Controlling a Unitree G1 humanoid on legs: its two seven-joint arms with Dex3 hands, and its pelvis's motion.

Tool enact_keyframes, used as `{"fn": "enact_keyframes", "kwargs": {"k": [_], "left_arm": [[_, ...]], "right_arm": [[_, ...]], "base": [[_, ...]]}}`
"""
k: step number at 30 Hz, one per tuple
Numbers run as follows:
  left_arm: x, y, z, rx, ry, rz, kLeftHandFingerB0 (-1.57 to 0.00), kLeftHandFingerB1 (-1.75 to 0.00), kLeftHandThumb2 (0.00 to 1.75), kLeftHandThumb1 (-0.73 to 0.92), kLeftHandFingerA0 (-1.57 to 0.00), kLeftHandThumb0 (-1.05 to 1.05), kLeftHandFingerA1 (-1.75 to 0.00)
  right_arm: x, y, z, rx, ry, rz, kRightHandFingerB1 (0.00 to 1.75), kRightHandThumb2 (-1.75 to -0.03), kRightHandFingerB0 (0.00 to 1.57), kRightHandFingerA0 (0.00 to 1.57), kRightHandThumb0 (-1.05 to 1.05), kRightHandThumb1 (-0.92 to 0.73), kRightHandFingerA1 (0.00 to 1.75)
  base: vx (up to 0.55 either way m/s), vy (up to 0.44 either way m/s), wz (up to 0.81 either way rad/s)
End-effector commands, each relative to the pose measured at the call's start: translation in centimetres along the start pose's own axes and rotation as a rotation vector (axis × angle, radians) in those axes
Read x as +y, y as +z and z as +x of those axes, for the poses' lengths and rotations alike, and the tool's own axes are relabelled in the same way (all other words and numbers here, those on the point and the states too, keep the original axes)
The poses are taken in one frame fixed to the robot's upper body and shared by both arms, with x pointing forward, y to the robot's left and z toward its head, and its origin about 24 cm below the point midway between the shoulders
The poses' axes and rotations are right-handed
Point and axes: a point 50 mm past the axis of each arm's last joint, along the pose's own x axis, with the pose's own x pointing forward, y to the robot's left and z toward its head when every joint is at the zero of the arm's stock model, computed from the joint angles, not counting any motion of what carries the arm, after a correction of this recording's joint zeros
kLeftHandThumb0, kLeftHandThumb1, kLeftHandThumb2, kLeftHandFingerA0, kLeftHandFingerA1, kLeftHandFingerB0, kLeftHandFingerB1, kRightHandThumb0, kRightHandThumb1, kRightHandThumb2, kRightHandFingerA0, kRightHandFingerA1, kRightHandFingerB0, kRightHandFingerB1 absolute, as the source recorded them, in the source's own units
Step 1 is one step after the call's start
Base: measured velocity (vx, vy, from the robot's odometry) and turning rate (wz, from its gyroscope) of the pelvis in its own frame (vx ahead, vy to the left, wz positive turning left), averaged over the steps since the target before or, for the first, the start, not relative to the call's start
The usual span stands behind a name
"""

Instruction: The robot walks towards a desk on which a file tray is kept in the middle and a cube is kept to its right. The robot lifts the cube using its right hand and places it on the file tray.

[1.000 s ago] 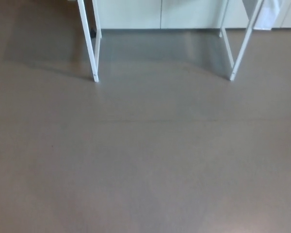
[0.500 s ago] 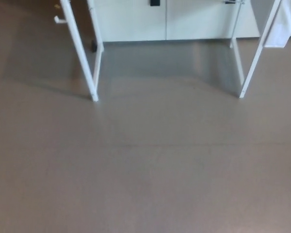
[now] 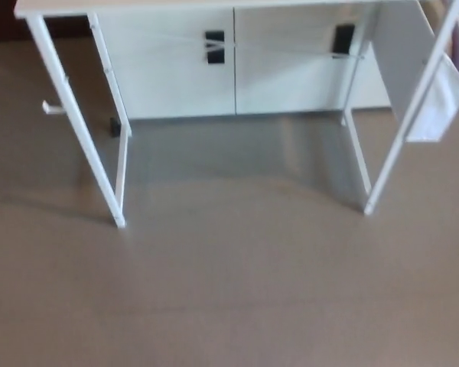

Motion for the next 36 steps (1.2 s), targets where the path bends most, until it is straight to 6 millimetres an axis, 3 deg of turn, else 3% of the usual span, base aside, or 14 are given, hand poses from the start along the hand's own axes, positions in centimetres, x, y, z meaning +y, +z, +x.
{"fn": "enact_keyframes", "kwargs": {"k": [1, 4, 5, 14, 15, 16, 17, 19, 20, 21, 27, 33, 34, 36], "left_arm": [[0.47, -0.02, -0.07, 0.022, 0.011, 0.001, -0.12, -0.67, 1.31, 0.63, -0.56, -1.05, -0.94], [0.65, 0.54, -0.08, 0.000, 0.019, 0.022, -0.10, -0.83, 0.84, 0.90, -0.39, -1.05, -1.04], [0.68, 0.55, -0.10, -0.008, 0.013, 0.002, -0.01, -0.68, 1.31, 0.64, -0.29, -1.05, -0.86], [0.75, 0.65, -0.10, -0.001, 0.015, 0.003, -0.04, -0.71, 1.31, 0.63, -0.36, -1.05, -0.89], [0.73, 0.67, -0.10, -0.004, 0.011, -0.004, -0.09, -0.83, 0.84, 0.89, -0.37, -1.05, -1.02], [0.71, 0.61, -0.10, -0.005, 0.009, -0.017, -0.03, -0.69, 1.31, 0.63, -0.22, -1.05, -0.83], [0.69, 0.59, -0.09, -0.002, 0.014, 0.002, -0.03, -0.68, 1.31, 0.64, -0.42, -1.05, -0.89], [0.71, 0.62, -0.09, -0.004, 0.014, 0.010, -0.02, -0.68, 1.31, 0.64, -0.37, -1.05, -0.87], [0.74, 0.58, -0.10, -0.003, 0.013, 0.007, -0.05, -0.69, 1.31, 0.64, -0.43, -1.05, -0.89], [0.71, 0.68, -0.09, -0.006, 0.009, 0.003, -0.07, -0.71, 1.31, 0.64, -0.31, -1.05, -0.87], [0.72, 0.73, -0.09, -0.007, 0.016, 0.000, -0.04, -0.69, 1.32, 0.64, -0.40, -1.05, -0.90], [0.68, 0.75, -0.10, -0.017, 0.006, -0.010, -0.03, -0.68, 1.32, 0.64, -0.18, -1.05, -0.83], [0.68, 0.74, -0.10, -0.016, 0.008, -0.005, -0.03, -0.68, 1.32, 0.64, -0.23, -1.05, -0.84], [0.69, 0.73, -0.09, -0.014, 0.018, -0.001, -0.03, -0.68, 1.32, 0.64, -0.33, -1.05, -0.89]], "right_arm": [[-0.29, -0.81, -0.12, 0.037, 0.020, 0.080, 0.29, -0.60, 0.20, 0.27, -0.85, -0.63, 0.32], [-0.27, -0.81, -0.14, 0.010, 0.005, 0.086, 0.28, -0.58, 0.23, 0.31, -0.85, -0.63, 0.33], [-0.09, -0.93, -0.01, 0.016, 0.019, 0.107, 0.29, -0.60, 0.21, 0.24, -0.85, -0.62, 0.32], [-0.46, -0.68, 0.02, 0.038, 0.028, 0.054, 0.39, -0.87, 0.14, 0.26, -0.83, -0.54, 0.44], [-0.42, -0.68, -0.06, 0.019, 0.016, 0.045, 0.39, -0.87, 0.15, 0.28, -0.83, -0.54, 0.45], [-0.46, -0.69, -0.13, 0.014, 0.010, 0.030, 0.39, -0.88, 0.16, 0.29, -0.83, -0.54, 0.45], [-0.40, -0.74, -0.12, 0.010, 0.005, 0.028, 0.39, -0.89, 0.17, 0.28, -0.85, -0.54, 0.45], [-0.40, -0.73, -0.11, 0.010, 0.012, 0.056, 0.39, -0.88, 0.16, 0.26, -0.85, -0.54, 0.46], [-0.29, -0.77, -0.05, 0.022, 0.004, 0.026, 0.30, -0.61, 0.21, 0.41, -0.88, -0.68, 0.37], [-0.39, -0.60, -0.05, 0.006, 0.023, 0.073, 0.39, -0.88, 0.14, 0.26, -0.84, -0.53, 0.45], [-0.42, -0.62, 0.01, 0.023, 0.012, 0.078, 0.39, -0.89, 0.14, 0.30, -0.85, -0.54, 0.47], [-0.44, -0.79, -0.08, 0.005, 0.014, 0.085, 0.39, -0.88, 0.14, 0.25, -0.86, -0.53, 0.45], [-0.51, -0.73, -0.12, 0.015, 0.013, 0.058, 0.30, -0.61, 0.19, 0.35, -0.86, -0.67, 0.35], [-0.46, -0.73, -0.18, 0.010, -0.019, 0.003, 0.30, -0.61, 0.20, 0.46, -0.84, -0.68, 0.38]], "base": [[0.50, -0.441, 0.85], [0.46, -0.285, 0.30], [0.41, -0.158, 0.11], [0.44, -0.072, -0.18], [0.49, 0.139, -0.57], [0.57, 0.148, -0.88], [0.52, 0.165, -0.87], [0.51, 0.173, -0.26], [0.49, 0.164, -0.14], [0.47, 0.149, -0.15], [0.38, 0.067, 0.05], [0.23, -0.169, 0.06], [0.25, -0.085, 0.01], [0.17, -0.041, -0.06]]}}
